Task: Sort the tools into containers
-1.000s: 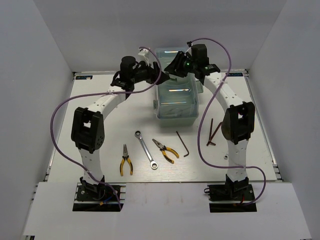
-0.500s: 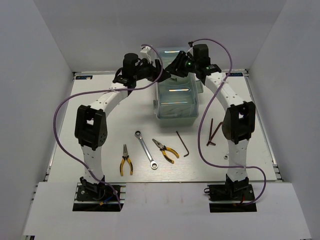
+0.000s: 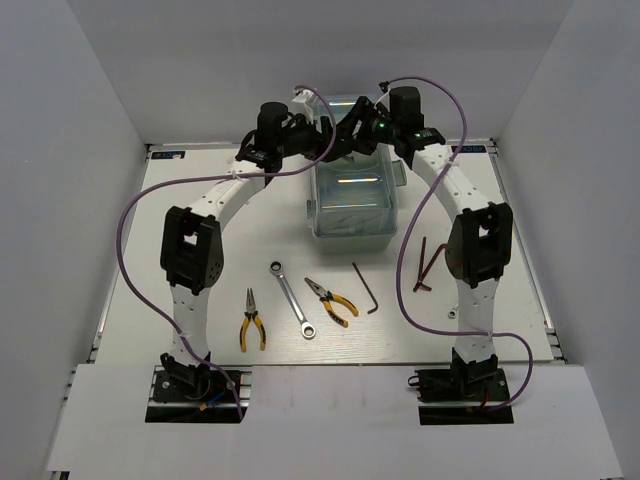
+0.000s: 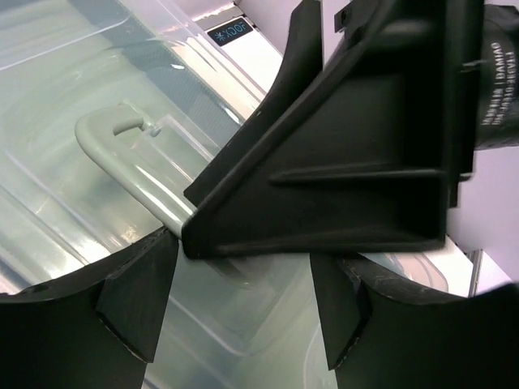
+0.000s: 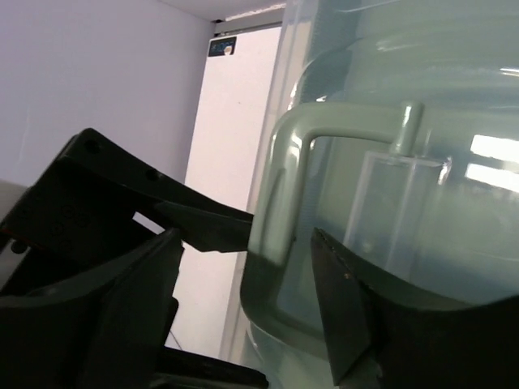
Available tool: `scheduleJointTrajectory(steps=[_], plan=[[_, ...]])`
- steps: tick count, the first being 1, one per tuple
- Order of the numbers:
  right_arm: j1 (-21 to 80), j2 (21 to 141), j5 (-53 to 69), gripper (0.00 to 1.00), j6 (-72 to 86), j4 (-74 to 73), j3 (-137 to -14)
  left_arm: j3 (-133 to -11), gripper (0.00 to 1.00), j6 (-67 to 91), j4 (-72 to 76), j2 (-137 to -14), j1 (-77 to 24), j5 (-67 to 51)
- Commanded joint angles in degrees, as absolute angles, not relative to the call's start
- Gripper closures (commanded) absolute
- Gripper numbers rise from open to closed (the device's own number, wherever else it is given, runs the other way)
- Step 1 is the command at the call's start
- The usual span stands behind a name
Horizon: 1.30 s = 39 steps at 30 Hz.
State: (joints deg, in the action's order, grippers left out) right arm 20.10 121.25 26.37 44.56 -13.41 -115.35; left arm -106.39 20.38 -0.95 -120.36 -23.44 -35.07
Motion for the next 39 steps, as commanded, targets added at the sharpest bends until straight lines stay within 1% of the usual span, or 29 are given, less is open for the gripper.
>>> scheduleJointTrajectory(steps=[1,2,7,8,10,11,12,14,15,20,21,23,24,25,27,31,32,34,35,39], plan=[[20.30,119.53,28.22,0.27,43.69,-10.46,-115.49,-108.19,0.25,19.95,-4.57,-120.41,-24.17,-34.72],[20.13,119.01,27.78,0.20,43.33,-11.16,-115.58,-108.19,0.25,19.95,-4.57,-120.41,-24.17,-34.72],[19.07,116.55,17.07,0.20,34.55,-19.42,-117.07,-108.19,0.25,19.95,-5.19,-120.41,-24.17,-33.05],[18.90,114.63,12.44,0.20,33.50,-20.12,-116.72,-108.19,0.27,19.95,-5.19,-120.41,-24.17,-32.52],[18.02,112.43,8.02,0.24,29.89,-23.11,-115.93,-108.72,0.28,20.65,-5.71,-120.41,-24.17,-31.30],[17.50,110.85,0.34,0.26,29.01,-23.99,-114.80,-108.72,0.30,21.35,-6.84,-120.41,-24.17,-29.90],[17.40,109.96,-3.13,0.29,27.96,-24.17,-114.00,-109.50,0.32,21.36,-7.38,-120.93,-24.69,-28.93],[15.22,106.19,-7.72,0.30,27.16,-23.03,-108.74,-110.48,0.32,22.76,-8.69,-121.46,-24.70,-26.30],[14.86,103.91,-7.56,0.32,27.33,-22.16,-106.98,-111.35,0.34,22.76,-8.70,-121.46,-25.31,-25.24],[11.00,95.99,-4.66,0.32,27.16,-16.10,-89.42,-116.71,0.37,24.08,-12.47,-124.62,-26.46,-20.48],[10.64,93.11,-3.96,0.32,26.98,-15.65,-86.43,-119.85,0.39,24.60,-15.09,-126.20,-27.06,-19.70],[9.15,90.81,-2.91,0.32,27.16,-14.86,-83.77,-124.34,0.43,24.61,-18.18,-127.79,-27.69,-17.67],[9.05,90.27,-2.55,0.32,27.16,-14.85,-80.89,-125.15,0.43,24.61,-20.37,-127.79,-28.21,-16.97],[8.53,88.70,-2.20,0.32,27.25,-14.77,-79.99,-125.16,0.47,24.09,-21.09,-128.40,-28.21,-15.57],[7.12,87.81,-1.15,0.32,27.51,-14.33,-77.01,-125.16,0.52,24.08,-22.23,-128.41,-28.82,-14.33],[5.98,85.09,2.01,0.32,27.51,-14.33,-73.49,-125.68,0.70,23.55,-24.34,-127.35,-28.83,-12.66],[5.37,84.73,2.28,0.32,27.77,-14.50,-72.95,-125.68,0.81,23.55,-24.35,-127.35,-28.83,-12.66],[5.10,84.29,3.16,0.32,27.51,-14.41,-71.12,-127.26,0.91,23.55,-24.35,-126.83,-28.83,-12.66],[4.75,83.68,3.51,0.32,27.60,-14.33,-70.67,-129.44,1.00,23.55,-25.04,-126.83,-28.83,-12.66],[4.05,82.88,4.04,0.30,27.07,-12.84,-66.02,-135.69,1.00,24.26,-25.05,-127.88,-28.83,-12.66]])
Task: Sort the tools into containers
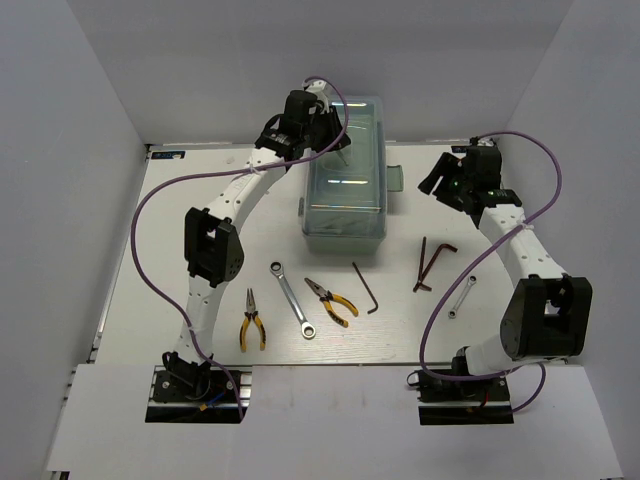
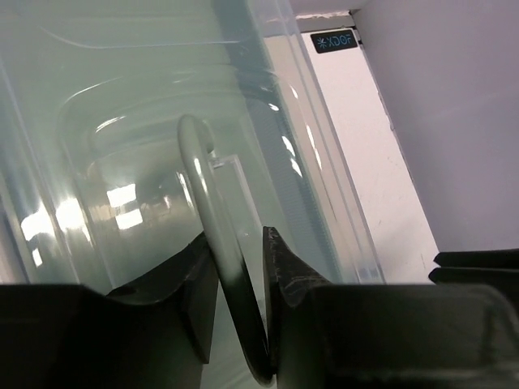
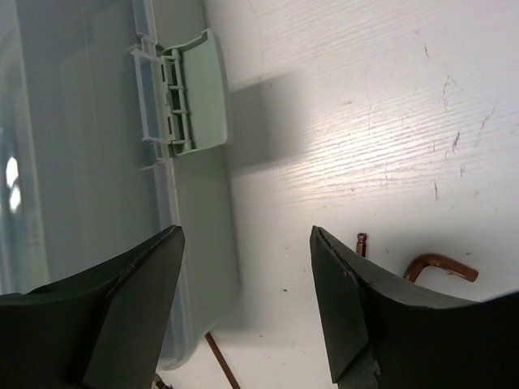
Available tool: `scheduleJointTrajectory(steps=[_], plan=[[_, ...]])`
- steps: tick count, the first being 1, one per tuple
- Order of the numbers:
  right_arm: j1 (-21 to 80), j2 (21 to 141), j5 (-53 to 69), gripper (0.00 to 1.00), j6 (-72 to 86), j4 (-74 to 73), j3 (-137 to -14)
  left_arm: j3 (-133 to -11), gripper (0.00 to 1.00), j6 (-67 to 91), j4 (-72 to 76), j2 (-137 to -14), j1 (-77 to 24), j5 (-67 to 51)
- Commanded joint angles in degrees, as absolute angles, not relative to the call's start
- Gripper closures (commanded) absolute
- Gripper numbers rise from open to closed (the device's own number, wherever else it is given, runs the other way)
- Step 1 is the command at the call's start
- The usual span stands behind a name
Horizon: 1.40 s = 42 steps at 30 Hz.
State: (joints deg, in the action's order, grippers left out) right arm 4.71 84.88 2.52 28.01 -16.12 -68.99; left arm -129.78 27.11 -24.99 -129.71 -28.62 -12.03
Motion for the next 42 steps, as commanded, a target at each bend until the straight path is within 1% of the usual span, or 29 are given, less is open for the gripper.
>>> scheduleJointTrajectory(steps=[1,6,10,14,16,19,20,22,23,25,27,28,32,33,36,37,40,42], plan=[[3.96,82.71,4.13,0.30,26.81,-12.57,-65.57,-136.23,1.00,24.26,-25.05,-127.88,-28.83,-12.66],[2.99,83.32,6.15,0.29,26.19,-11.87,-63.37,-136.23,1.00,26.62,-22.24,-126.57,-28.83,-12.66],[2.02,84.72,9.39,0.24,25.93,-10.99,-63.19,-136.23,1.00,27.77,-20.74,-125.34,-28.83,-13.27],[1.15,85.87,13.97,0.24,26.01,-8.88,-62.67,-136.23,1.00,28.39,-18.55,-124.28,-28.83,-13.27],[0.79,86.83,17.29,0.28,26.80,-7.30,-62.58,-136.23,1.00,29.61,-17.23,-123.75,-28.83,-13.27],[0.70,88.67,22.22,0.40,28.38,-5.19,-62.67,-136.76,1.00,31.11,-15.47,-122.61,-28.83,-13.27],[0.79,89.46,24.06,0.48,28.65,-4.40,-62.75,-136.76,1.00,31.11,-15.47,-122.61,-28.83,-12.75],[-1.32,91.13,26.70,0.58,29.88,-1.86,-62.84,-137.63,1.00,32.69,-14.59,-121.90,-28.22,-12.74],[-1.49,91.75,28.46,0.67,30.14,-1.67,-63.10,-138.33,1.00,32.70,-14.59,-121.90,-27.69,-12.05],[-1.58,93.59,31.35,0.79,30.94,-0.62,-63.37,-138.34,1.00,33.39,-13.98,-121.38,-27.69,-11.34],[-1.93,94.30,32.43,0.86,31.55,2.54,-63.55,-138.34,1.00,33.40,-13.45,-120.59,-27.16,-10.03],[-1.93,95.18,32.95,0.87,31.99,3.07,-63.63,-137.56,1.00,34.09,-12.66,-119.80,-27.16,-10.02],[-1.94,98.69,38.13,0.88,34.88,7.28,-64.77,-134.30,1.00,36.91,-10.20,-117.86,-26.63,-9.49],[-2.02,99.92,39.28,0.86,36.46,9.03,-65.04,-133.77,1.00,36.91,-9.33,-117.25,-26.63,-9.49],[-1.50,103.09,42.10,0.77,39.19,11.51,-67.66,-134.38,1.00,37.44,-9.32,-117.25,-26.10,-9.49],[-1.32,103.62,42.36,0.69,39.90,11.34,-68.55,-134.38,1.00,37.44,-9.32,-117.25,-26.10,-9.49],[-0.18,106.43,42.37,0.56,39.99,8.80,-72.85,-134.38,1.00,37.44,-10.02,-117.25,-25.58,-10.01],[1.48,107.49,41.92,0.56,39.38,7.56,-74.79,-133.86,1.00,37.44,-10.02,-117.25,-25.05,-10.02]])
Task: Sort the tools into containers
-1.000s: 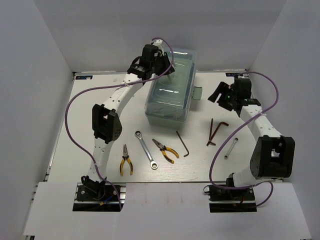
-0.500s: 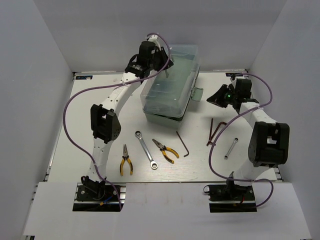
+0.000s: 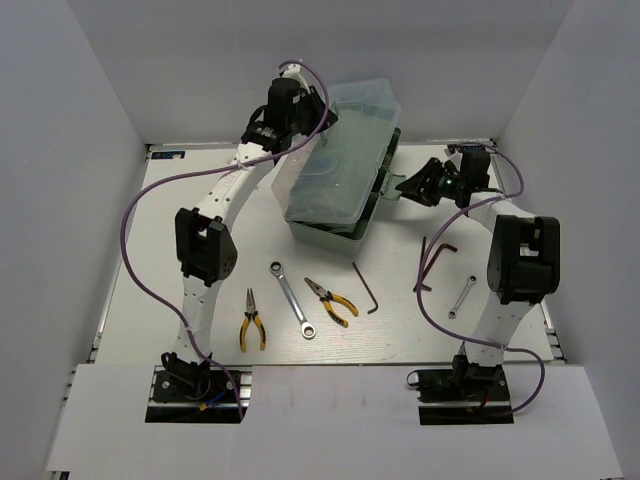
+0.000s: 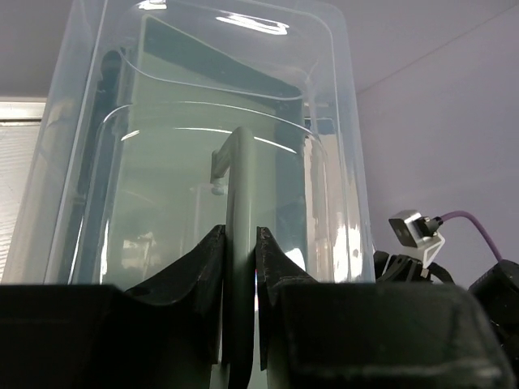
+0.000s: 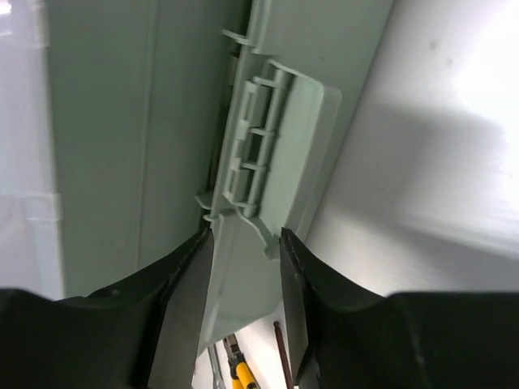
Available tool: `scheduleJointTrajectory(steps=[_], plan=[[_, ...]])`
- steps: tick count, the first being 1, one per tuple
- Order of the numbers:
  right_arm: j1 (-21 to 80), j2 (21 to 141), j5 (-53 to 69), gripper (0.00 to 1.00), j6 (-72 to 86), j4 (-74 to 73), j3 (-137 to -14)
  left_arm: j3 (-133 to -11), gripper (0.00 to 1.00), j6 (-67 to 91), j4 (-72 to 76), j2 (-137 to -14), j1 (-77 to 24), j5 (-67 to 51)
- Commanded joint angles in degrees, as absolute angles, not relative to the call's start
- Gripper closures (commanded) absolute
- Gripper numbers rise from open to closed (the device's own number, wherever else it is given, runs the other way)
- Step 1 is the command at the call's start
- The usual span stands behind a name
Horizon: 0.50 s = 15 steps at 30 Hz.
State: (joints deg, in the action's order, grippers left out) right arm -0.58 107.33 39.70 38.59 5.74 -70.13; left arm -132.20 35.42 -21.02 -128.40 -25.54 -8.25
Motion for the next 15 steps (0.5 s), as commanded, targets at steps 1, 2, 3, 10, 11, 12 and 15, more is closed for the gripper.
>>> scheduleJointTrajectory(steps=[1,2,3,10,11,12,15], plan=[[1.84,107.40,41.58,0.55,39.29,6.34,-75.06,-133.25,1.00,37.44,-10.02,-117.25,-25.05,-10.54],[2.98,107.32,41.49,0.55,38.24,5.72,-75.32,-133.24,1.00,37.44,-10.02,-116.72,-25.05,-10.55],[3.34,107.23,41.05,0.55,38.06,5.10,-75.50,-132.63,1.00,37.44,-10.02,-116.72,-25.05,-10.55],[6.85,105.74,37.54,0.51,33.68,-6.52,-76.64,-132.10,1.00,37.44,-9.49,-116.19,-24.52,-11.69],[6.94,105.56,37.18,0.51,32.79,-7.98,-77.25,-132.10,1.00,37.44,-9.49,-116.19,-24.52,-11.69],[7.12,104.69,35.52,0.51,31.13,-9.22,-77.60,-131.58,1.00,37.44,-9.49,-116.19,-24.00,-11.69],[6.94,102.40,29.99,0.51,27.44,-12.21,-76.04,-131.57,1.00,37.44,-9.49,-115.66,-23.99,-12.22]])
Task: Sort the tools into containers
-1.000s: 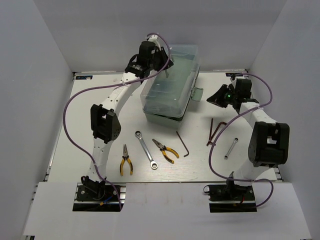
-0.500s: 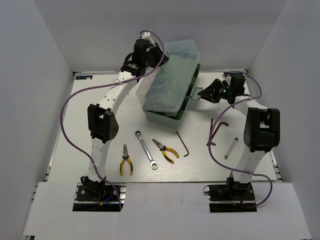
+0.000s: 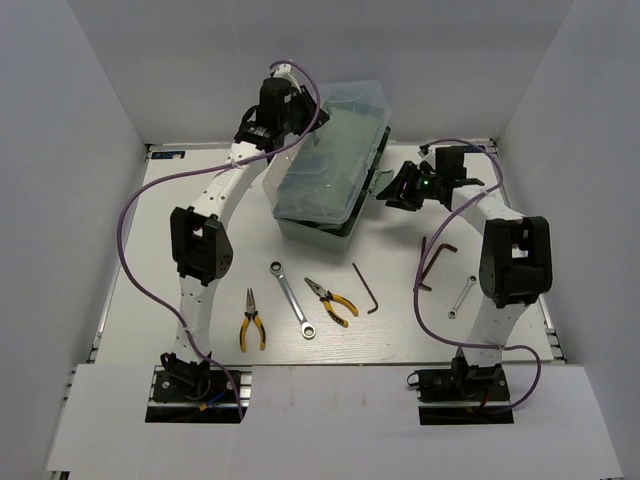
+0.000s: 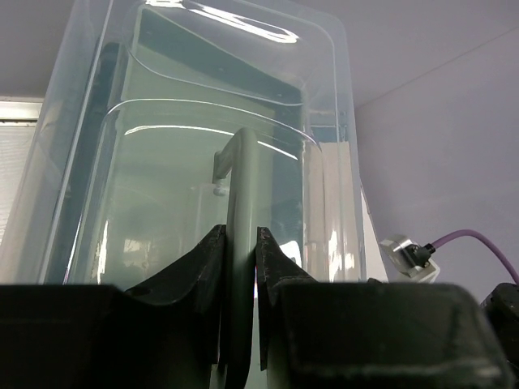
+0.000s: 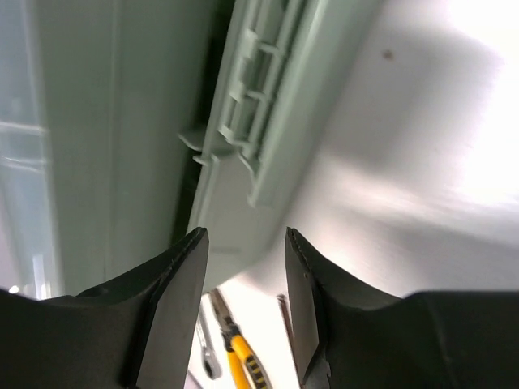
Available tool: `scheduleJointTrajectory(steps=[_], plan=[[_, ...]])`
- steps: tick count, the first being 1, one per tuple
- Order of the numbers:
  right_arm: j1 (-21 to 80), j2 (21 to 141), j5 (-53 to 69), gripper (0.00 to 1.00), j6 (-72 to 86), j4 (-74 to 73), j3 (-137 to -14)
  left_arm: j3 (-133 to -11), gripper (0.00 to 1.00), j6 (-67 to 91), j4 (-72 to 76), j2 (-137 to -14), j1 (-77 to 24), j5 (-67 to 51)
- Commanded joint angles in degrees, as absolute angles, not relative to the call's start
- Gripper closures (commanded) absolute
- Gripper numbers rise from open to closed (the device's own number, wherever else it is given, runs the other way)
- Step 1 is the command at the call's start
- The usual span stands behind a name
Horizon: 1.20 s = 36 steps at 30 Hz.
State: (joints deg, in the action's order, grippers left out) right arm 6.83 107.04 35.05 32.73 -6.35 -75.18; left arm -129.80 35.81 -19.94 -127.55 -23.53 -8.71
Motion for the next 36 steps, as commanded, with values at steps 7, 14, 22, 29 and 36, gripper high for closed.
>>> scheduleJointTrajectory(steps=[7,14,22,29,36], plan=[[6.77,101.95,28.65,0.49,28.82,-10.30,-74.53,-130.43,1.00,38.06,-8.35,-115.66,-23.47,-12.74],[7.03,106.77,28.04,0.49,30.67,-10.46,-79.53,-129.38,1.00,38.06,-8.35,-114.61,-23.47,-12.74],[6.94,114.51,27.60,0.60,31.47,-12.83,-88.76,-129.38,1.00,38.06,-8.87,-114.08,-22.94,-12.74],[6.15,113.91,24.88,1.00,29.71,-10.81,-88.07,-125.78,1.00,37.53,-8.88,-110.66,-21.80,-12.74],[4.13,113.64,23.64,1.00,27.86,-11.51,-91.48,-116.91,1.00,37.00,-6.94,-104.51,-19.34,-12.74]])
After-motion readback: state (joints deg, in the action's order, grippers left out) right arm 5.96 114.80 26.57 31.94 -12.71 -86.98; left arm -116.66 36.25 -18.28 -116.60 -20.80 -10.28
